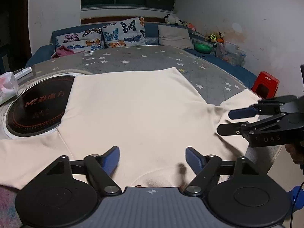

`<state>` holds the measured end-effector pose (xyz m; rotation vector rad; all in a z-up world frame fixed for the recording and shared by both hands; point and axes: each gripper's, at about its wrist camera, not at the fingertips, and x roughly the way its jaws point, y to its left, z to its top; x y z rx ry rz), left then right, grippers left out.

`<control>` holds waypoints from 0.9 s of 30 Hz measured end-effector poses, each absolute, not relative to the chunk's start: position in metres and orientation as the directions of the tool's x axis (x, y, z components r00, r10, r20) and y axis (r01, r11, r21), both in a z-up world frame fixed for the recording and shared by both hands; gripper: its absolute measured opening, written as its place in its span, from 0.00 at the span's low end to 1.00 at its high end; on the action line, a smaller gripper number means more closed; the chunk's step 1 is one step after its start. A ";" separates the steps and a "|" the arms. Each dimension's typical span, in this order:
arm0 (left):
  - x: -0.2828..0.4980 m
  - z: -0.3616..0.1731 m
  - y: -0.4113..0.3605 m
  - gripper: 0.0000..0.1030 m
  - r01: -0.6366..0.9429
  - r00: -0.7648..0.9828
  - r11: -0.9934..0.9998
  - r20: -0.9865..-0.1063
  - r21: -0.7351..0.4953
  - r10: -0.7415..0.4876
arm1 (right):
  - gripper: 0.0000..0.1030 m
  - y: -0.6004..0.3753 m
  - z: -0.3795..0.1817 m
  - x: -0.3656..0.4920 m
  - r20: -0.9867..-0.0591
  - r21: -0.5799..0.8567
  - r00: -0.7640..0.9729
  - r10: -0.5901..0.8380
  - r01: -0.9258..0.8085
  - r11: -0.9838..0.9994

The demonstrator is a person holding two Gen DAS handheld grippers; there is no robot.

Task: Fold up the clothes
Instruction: 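Release the hem with both grippers, leaving the sweatshirt spread flat, then move the right gripper to the sleeve cuff and close on it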

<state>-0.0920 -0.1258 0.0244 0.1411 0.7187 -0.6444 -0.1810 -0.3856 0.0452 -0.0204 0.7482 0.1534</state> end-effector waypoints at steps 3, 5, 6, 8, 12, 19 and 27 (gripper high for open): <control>-0.094 0.027 -0.127 0.90 0.590 0.581 0.803 -0.645 -0.087 -0.497 | 0.57 -0.394 0.044 -0.185 -0.673 0.040 0.734 0.094 -0.090 0.995; -0.095 0.028 -0.127 0.97 0.584 0.589 0.808 -0.640 -0.084 -0.493 | 0.60 -0.399 0.043 -0.188 -0.668 0.039 0.741 0.066 -0.053 0.998; -0.095 0.028 -0.128 0.97 0.580 0.595 0.811 -0.638 -0.082 -0.490 | 0.62 -0.401 0.043 -0.190 -0.666 0.036 0.744 0.051 -0.036 0.999; -0.096 0.029 -0.128 1.00 0.573 0.601 0.816 -0.636 -0.079 -0.484 | 0.66 -0.407 0.041 -0.194 -0.661 0.042 0.750 0.026 0.002 0.999; -0.096 0.031 -0.129 1.00 0.564 0.608 0.822 -0.636 -0.075 -0.475 | 0.68 -0.418 0.039 -0.199 -0.657 0.054 0.753 -0.018 0.070 0.996; -0.098 0.032 -0.134 1.00 0.557 0.612 0.829 -0.644 -0.061 -0.458 | 0.68 -0.439 0.034 -0.205 -0.657 0.062 0.747 -0.102 0.188 0.980; -0.099 0.032 -0.140 1.00 0.549 0.617 0.835 -0.654 -0.041 -0.438 | 0.68 -0.468 0.028 -0.209 -0.656 0.047 0.726 -0.206 0.312 0.949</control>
